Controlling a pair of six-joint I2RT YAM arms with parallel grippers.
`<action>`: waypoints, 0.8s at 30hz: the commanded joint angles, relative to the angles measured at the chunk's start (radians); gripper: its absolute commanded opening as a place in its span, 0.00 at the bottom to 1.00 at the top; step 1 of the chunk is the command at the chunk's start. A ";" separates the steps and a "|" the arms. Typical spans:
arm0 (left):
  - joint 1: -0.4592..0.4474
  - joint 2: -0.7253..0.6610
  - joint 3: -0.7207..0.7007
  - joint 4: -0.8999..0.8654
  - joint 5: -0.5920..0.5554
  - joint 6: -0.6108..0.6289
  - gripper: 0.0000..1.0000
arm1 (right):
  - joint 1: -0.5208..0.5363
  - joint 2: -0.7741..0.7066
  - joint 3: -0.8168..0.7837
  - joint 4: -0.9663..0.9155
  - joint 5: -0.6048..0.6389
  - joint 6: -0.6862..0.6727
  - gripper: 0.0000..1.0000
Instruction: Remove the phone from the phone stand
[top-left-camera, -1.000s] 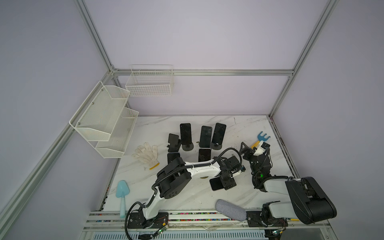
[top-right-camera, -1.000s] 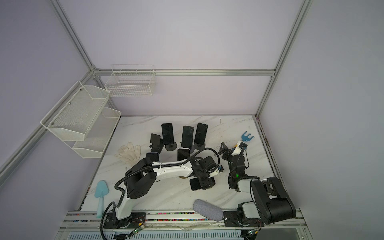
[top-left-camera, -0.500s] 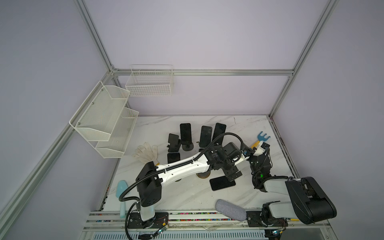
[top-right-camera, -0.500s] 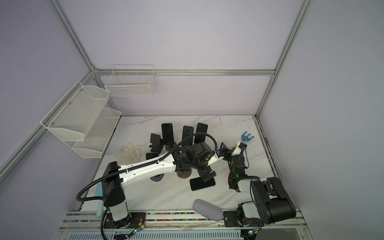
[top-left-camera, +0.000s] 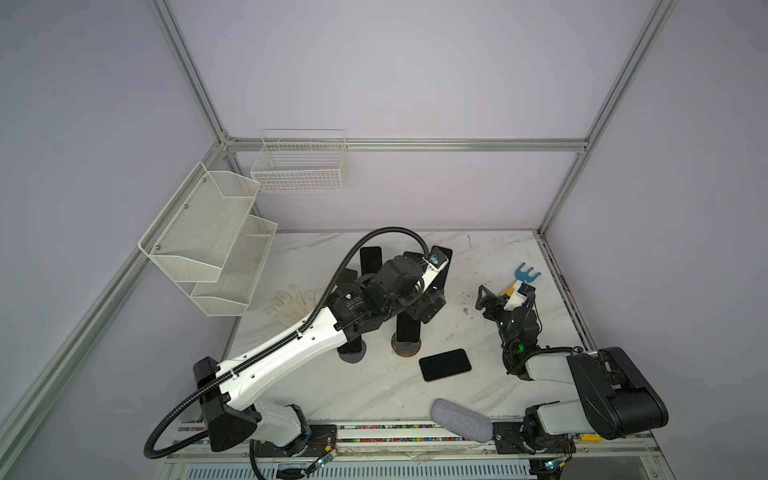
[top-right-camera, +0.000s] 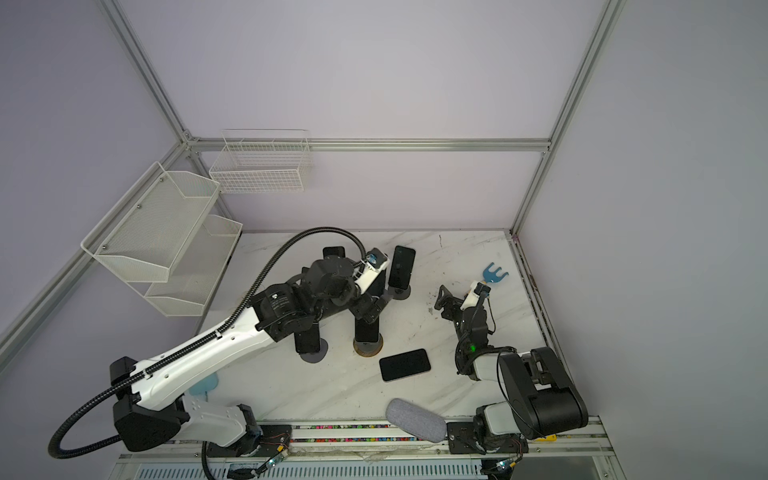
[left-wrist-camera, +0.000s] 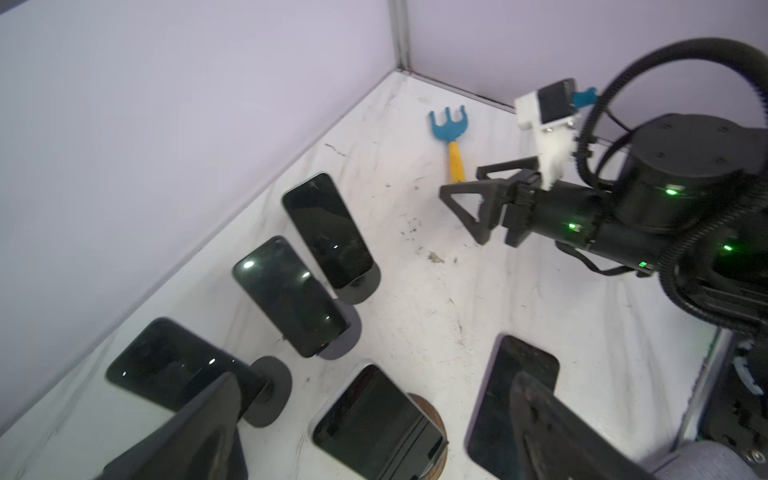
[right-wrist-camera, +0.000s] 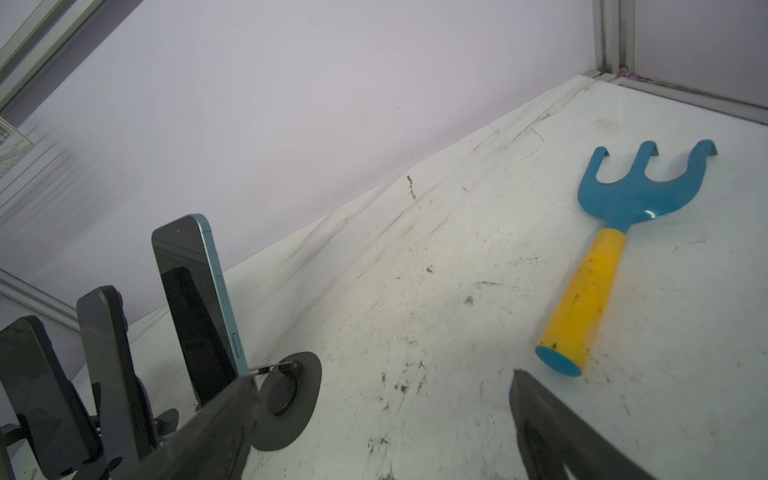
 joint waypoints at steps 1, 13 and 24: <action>0.086 -0.066 -0.071 0.019 -0.023 -0.109 1.00 | 0.009 0.013 0.022 0.004 -0.015 -0.020 0.95; 0.160 -0.172 -0.169 -0.306 -0.302 -0.640 1.00 | 0.063 0.038 0.051 -0.016 0.025 -0.060 0.95; 0.200 -0.219 -0.271 -0.508 -0.230 -0.865 1.00 | 0.088 0.043 0.061 -0.027 0.046 -0.076 0.95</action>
